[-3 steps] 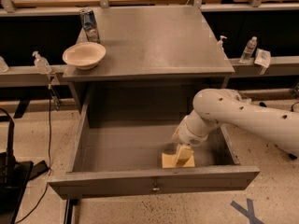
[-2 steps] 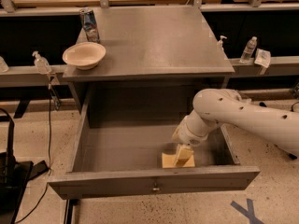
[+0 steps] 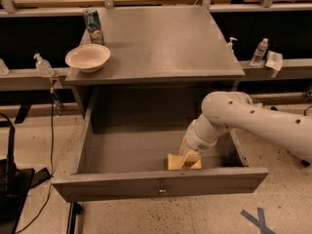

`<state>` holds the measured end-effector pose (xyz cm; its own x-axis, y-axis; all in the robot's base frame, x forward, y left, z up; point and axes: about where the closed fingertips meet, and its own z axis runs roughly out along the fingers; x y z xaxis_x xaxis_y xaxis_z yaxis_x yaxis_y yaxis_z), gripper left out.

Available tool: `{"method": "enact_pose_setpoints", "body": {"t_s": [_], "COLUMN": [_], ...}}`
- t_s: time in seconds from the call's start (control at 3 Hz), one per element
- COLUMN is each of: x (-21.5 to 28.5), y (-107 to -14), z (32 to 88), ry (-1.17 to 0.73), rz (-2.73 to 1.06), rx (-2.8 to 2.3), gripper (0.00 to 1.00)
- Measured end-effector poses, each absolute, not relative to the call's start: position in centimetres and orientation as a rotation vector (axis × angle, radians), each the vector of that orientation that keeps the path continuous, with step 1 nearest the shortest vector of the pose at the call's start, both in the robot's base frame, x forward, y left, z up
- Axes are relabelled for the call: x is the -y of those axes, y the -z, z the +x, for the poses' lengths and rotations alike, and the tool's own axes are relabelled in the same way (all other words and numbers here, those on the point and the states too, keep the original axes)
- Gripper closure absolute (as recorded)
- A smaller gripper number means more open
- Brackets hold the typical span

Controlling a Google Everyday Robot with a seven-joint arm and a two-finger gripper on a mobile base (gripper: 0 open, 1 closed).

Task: Pick sponge from top drawer and place on counter

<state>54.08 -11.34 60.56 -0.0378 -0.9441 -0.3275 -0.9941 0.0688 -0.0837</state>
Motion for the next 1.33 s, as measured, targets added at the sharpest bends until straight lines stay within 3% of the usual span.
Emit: {"method": "enact_pose_setpoints", "body": {"t_s": [0.33, 0.67, 1.33], "x": [11.3, 11.4, 11.9], "y": [-60.6, -64.8, -79.9], "z": [54.1, 56.0, 61.1], "ry": [-0.24, -0.218, -0.158], "rz": [-1.946, -1.963, -2.055], "rx": [-2.056, -1.998, -1.799], "gripper": [1.0, 1.0, 1.0]}}
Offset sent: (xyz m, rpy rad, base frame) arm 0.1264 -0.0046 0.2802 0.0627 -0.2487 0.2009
